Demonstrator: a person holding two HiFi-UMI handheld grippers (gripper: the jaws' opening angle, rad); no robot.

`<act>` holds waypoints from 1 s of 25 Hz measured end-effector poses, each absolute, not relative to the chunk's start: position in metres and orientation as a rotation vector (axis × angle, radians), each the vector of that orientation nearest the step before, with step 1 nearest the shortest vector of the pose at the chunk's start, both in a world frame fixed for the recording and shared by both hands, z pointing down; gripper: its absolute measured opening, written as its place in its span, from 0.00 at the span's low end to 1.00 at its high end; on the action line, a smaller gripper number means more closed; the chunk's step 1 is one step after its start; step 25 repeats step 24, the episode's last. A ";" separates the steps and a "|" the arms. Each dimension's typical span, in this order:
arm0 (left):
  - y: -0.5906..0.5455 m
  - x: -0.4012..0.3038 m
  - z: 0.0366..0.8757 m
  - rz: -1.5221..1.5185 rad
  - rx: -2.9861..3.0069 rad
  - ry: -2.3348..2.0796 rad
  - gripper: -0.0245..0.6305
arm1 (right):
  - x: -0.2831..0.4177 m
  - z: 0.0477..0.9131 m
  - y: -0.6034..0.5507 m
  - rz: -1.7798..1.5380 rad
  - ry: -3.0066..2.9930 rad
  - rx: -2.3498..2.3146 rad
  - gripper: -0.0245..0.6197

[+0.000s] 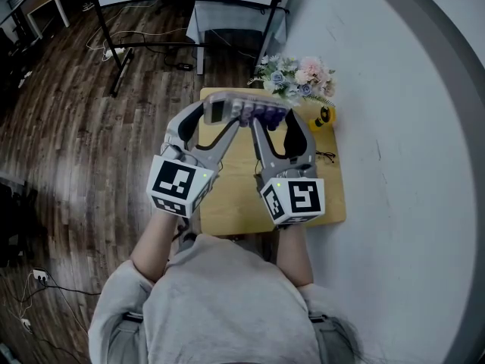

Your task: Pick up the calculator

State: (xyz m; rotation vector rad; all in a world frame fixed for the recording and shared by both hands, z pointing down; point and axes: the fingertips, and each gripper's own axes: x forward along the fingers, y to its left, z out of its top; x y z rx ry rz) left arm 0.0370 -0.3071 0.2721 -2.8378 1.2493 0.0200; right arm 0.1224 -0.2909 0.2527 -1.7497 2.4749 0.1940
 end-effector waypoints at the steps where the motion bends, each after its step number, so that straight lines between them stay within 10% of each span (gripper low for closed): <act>1: -0.306 0.037 0.272 0.023 -2.837 1.251 0.44 | 0.122 0.253 -0.290 0.194 2.475 -1.747 0.43; 25: -0.297 0.038 0.271 0.008 -2.820 1.273 0.44 | 0.124 0.252 -0.282 0.199 2.475 -1.724 0.43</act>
